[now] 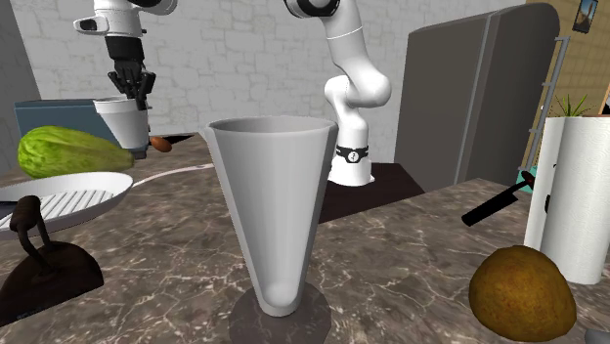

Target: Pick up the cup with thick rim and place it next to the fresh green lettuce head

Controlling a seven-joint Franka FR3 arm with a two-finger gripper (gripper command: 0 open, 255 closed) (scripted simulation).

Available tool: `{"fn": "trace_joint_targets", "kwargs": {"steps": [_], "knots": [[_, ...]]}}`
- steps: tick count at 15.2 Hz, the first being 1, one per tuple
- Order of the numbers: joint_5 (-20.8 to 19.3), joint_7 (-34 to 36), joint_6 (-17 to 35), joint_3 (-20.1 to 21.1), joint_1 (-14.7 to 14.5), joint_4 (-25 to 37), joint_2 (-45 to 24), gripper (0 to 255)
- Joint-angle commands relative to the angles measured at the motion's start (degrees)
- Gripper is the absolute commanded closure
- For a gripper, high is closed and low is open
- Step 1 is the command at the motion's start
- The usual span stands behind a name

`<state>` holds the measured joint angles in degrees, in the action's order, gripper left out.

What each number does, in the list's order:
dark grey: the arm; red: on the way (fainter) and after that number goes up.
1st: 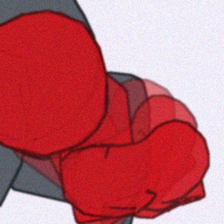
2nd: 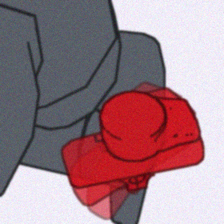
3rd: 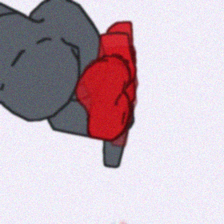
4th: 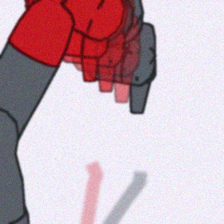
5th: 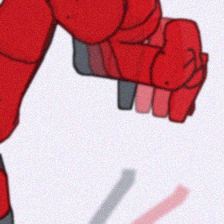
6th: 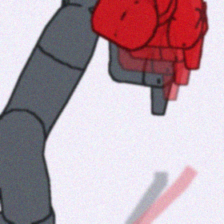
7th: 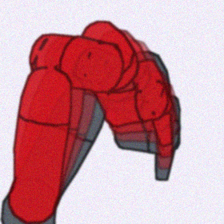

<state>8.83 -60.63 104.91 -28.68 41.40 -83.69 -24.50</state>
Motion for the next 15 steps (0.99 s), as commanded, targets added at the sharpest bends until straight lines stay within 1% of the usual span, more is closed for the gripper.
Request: {"fn": "trace_joint_targets", "kwargs": {"steps": [1,12,15], "knots": [[0.14,0.01,1.36,0.11,-0.11,-1.08,-0.27,255],[1.3,-0.53,9.1,0.77,-0.19,-7.02,-2.31,255],[1.3,-0.53,9.1,0.77,-0.19,-7.02,-2.31,255]]}}
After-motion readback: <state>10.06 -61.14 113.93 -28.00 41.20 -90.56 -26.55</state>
